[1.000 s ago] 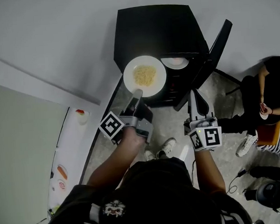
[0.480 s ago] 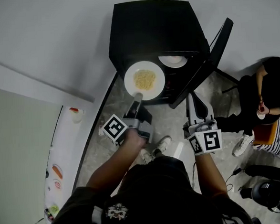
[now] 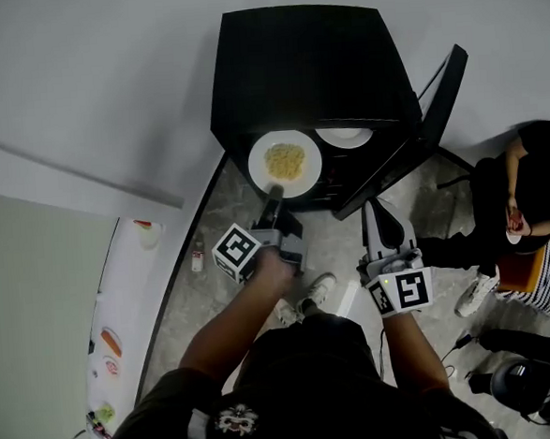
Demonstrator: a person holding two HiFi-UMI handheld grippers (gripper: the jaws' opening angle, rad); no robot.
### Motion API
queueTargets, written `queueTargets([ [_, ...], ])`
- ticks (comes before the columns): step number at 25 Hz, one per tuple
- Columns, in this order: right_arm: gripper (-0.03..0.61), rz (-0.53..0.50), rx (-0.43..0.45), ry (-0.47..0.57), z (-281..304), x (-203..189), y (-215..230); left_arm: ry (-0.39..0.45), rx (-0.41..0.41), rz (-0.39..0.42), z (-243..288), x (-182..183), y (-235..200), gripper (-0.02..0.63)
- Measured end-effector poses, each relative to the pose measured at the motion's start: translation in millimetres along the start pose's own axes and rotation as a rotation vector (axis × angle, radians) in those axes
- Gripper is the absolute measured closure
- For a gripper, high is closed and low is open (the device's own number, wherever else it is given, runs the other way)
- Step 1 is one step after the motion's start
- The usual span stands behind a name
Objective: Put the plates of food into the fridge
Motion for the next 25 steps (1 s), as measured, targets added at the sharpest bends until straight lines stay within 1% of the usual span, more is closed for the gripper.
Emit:
queueTargets([
  [5, 0.552, 0.019, 0.006, -0.019, 11.5, -6.8, 5.3, 0.037, 0.006, 0.021, 20.3, 12.0, -14.1, 0.578],
  [11, 0.553, 0.003, 0.019, -0.03, 23.0, -11.6, 12.6, 0.079, -0.003, 0.009, 39.5, 8.4, -23.2, 0.578],
  [18, 0.552, 0.022, 0.019, -0.048, 33.2, -22.0, 24.3, 0.126, -0.003, 0.016, 57.3, 14.9, -33.7, 0.578],
  [25, 0.552, 0.046, 0.025, -0.065, 40.5, -32.7, 26.0, 0.151, 0.005, 0.039, 70.1, 24.3, -40.6, 0.578],
])
Point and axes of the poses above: the fingertips, and each gripper's own axes: z forward along the fingers, y to its right, x out of its top, the point moved 4 cm from there along -z, backward along the fingers, and after that the axes turned 15 degrees about -x, right-handed, at the moved point
